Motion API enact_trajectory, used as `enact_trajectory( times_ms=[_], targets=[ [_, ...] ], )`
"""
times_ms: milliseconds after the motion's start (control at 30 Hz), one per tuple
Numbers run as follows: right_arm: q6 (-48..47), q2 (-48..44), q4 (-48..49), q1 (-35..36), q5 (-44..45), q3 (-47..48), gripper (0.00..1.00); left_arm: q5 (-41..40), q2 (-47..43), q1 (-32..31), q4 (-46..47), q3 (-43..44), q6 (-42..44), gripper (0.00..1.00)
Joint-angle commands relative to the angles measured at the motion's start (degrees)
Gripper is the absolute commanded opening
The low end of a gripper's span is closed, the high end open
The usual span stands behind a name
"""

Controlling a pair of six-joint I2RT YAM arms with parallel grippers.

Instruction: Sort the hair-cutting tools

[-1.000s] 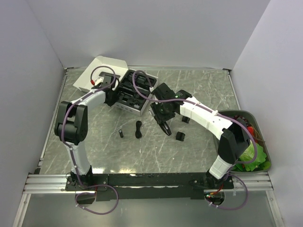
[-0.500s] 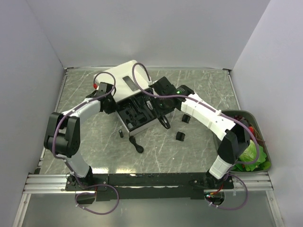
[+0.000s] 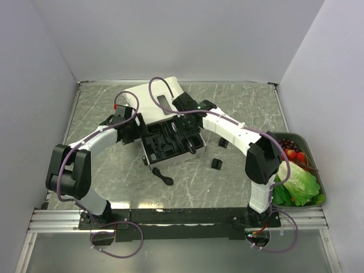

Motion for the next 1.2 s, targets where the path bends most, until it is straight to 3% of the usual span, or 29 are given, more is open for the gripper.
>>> enact_trajectory(
  times_ms=[0,500,1000,1067,1100,1167],
  targets=[
    [5.28,1.8,3.8,0.52,3.8,5.0,0.0,1.68,-3.26,-0.18,1.15,0.2,1.13,0.99],
    [6.17,10.77,7.67,0.52,7.32,8.86,0.0,2.13,-8.89,-0.18,-5.71,4.33,3.68,0.97],
    [4.67,14.55,10.65,0.52,5.04,9.22,0.0,0.28,-11.0,-0.18,-6.94,4.07,4.56,0.97],
    [4.58,14.72,10.92,0.52,4.6,8.43,0.06,0.28,-11.18,-0.18,-6.94,4.07,4.56,0.97],
    [4.49,14.9,10.84,0.43,4.25,8.51,0.19,0.28,-11.09,-0.18,-6.94,4.07,4.56,0.97],
    [4.23,15.25,10.14,0.43,4.59,8.86,0.34,0.19,-11.0,-0.09,-6.85,4.07,4.47,0.97]
  ],
)
